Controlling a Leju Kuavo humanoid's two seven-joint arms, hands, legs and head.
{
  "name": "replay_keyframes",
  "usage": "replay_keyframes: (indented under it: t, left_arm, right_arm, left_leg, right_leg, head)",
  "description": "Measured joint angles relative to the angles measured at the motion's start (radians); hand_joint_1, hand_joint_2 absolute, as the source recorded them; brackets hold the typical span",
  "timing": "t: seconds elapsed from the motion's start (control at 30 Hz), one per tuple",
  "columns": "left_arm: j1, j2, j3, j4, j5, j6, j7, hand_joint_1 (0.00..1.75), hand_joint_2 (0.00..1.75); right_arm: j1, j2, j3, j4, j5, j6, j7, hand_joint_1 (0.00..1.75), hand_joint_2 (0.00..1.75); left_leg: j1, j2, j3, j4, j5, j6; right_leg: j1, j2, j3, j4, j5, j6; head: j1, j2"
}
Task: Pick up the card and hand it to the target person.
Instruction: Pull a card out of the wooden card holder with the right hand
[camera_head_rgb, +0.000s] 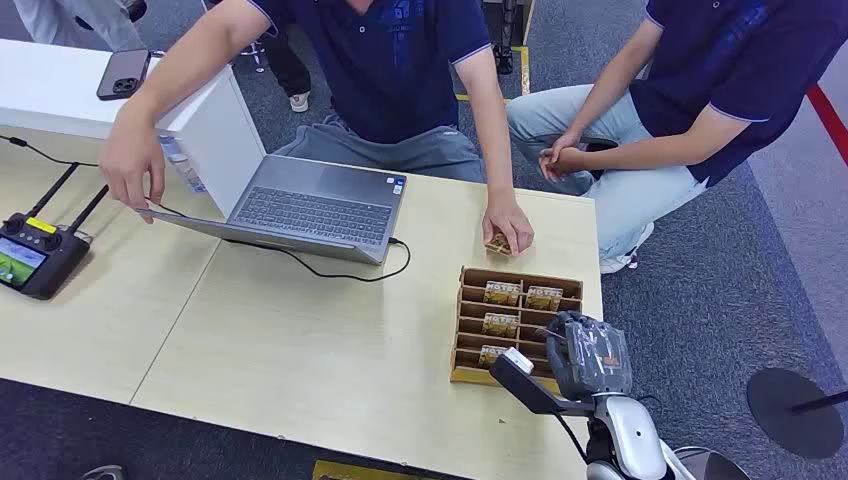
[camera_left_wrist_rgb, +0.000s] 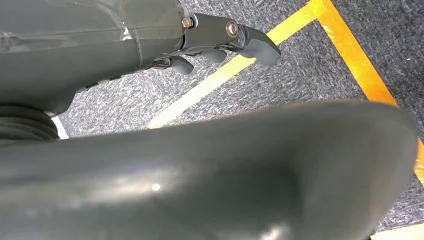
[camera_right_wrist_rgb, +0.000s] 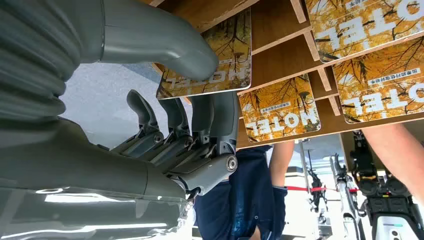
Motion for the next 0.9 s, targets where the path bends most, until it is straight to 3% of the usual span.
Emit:
replay_keyframes:
  t: [0.27,0.4,0.73,0.9]
  left_arm:
    - [-0.004,0.000,0.000,0.000,0.006,0.001,-0.010,0.00,0.00]
    - [-0.003,0.000,0.000,0.000,0.017,-0.011,-0.014,0.00,0.00]
    - [-0.004,0.002,0.002,0.000,0.021,-0.016,-0.019,0.00,0.00]
    - [-0.005,0.002,0.008,0.000,0.018,-0.018,-0.015,0.00,0.00]
  right_arm:
    - [0.001,0.000,0.000,0.001,-0.038,-0.026,-0.008,1.36,1.75]
    - [-0.002,-0.001,-0.015,-0.024,-0.131,-0.106,-0.034,1.36,1.75]
    - [-0.097,-0.008,-0.068,-0.318,-0.235,-0.166,-0.085,1.36,1.75]
    - [-0.122,-0.004,-0.064,-0.386,-0.311,-0.167,-0.127,1.36,1.75]
  left_leg:
    - [0.000,0.000,0.000,0.000,0.000,0.000]
    - [0.000,0.000,0.000,0.000,0.000,0.000]
    - [0.000,0.000,0.000,0.000,0.000,0.000]
    - [0.000,0.000,0.000,0.000,0.000,0.000]
  right_leg:
    - [0.000,0.000,0.000,0.000,0.000,0.000]
    - [0.000,0.000,0.000,0.000,0.000,0.000]
    - [0.000,0.000,0.000,0.000,0.000,0.000]
    - [0.000,0.000,0.000,0.000,0.000,0.000]
  head:
    - [0.000,0.000]
    - [0.000,0.000]
    - [0.000,0.000]
    - [0.000,0.000]
